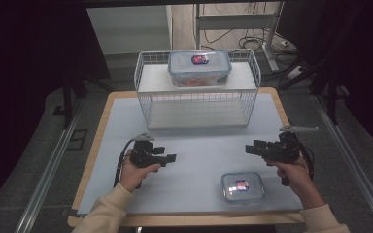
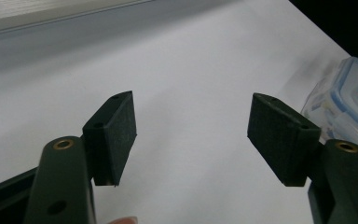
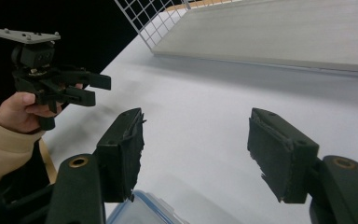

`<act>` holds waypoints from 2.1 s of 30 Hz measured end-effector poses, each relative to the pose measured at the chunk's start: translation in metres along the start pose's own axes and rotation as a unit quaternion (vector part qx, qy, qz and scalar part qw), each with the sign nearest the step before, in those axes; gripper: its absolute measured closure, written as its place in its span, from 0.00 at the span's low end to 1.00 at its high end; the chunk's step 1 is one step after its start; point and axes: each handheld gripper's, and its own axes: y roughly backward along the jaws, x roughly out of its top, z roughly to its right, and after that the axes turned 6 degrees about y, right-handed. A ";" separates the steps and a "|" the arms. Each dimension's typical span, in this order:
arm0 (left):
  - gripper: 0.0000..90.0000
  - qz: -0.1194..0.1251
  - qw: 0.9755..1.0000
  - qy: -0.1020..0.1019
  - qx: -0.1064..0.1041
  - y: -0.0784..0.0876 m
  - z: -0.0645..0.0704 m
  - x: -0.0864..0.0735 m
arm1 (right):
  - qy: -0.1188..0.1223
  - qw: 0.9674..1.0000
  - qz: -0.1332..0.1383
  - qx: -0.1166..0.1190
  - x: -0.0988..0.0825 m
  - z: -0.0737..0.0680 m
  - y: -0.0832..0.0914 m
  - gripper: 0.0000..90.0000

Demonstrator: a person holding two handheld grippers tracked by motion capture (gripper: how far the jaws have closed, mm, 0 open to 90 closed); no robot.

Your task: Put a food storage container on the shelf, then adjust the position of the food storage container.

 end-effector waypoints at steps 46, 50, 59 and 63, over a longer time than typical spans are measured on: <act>0.34 -0.017 1.000 0.004 0.014 -0.004 -0.008 -0.009 | 0.134 0.975 -0.174 -0.035 -0.129 -0.053 0.038 0.99; 0.34 -0.016 1.000 0.006 0.014 -0.004 -0.011 -0.008 | 0.135 0.976 -0.169 -0.038 -0.129 -0.053 0.037 0.99; 0.34 -0.016 1.000 0.010 0.012 -0.003 -0.012 -0.008 | 0.151 0.974 -0.167 -0.036 -0.123 -0.052 0.025 0.99; 0.34 -0.015 1.000 0.013 0.011 -0.003 -0.014 -0.008 | 0.149 0.974 -0.163 -0.043 -0.118 -0.047 0.020 0.99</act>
